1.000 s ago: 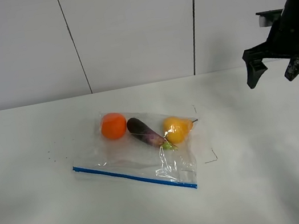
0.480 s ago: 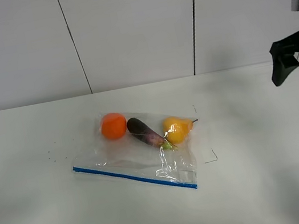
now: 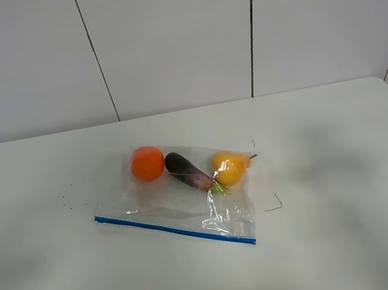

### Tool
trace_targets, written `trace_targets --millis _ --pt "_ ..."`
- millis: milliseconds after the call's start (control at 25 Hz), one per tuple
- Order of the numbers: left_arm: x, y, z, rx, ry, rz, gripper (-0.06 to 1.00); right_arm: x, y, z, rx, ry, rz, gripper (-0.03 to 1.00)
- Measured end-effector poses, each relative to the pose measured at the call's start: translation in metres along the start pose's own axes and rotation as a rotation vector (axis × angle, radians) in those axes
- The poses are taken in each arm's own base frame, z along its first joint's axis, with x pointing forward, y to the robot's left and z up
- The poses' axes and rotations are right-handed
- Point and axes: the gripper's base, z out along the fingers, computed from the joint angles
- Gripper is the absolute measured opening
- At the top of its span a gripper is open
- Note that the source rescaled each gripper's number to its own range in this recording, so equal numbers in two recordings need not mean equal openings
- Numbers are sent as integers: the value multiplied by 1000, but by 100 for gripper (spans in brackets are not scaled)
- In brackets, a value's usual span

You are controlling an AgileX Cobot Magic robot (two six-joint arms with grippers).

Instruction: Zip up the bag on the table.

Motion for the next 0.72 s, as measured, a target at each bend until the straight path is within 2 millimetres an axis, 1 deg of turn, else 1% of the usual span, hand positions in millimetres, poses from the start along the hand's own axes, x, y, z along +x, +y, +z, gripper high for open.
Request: trace_targets --millis 120,160,320,480,720 --pt "0 0 0 0 0 0 97 32 3 4 -2 -75 22 97" --pt "0 0 0 0 0 0 97 40 5 1 -3 -121 27 97" --pt "0 0 0 0 0 0 97 58 8 -18 5 -333 24 97" --pt "0 0 0 0 0 0 97 76 10 -33 15 -489 19 97" --pt "0 0 0 0 0 0 97 108 11 -49 45 -716 52 97"
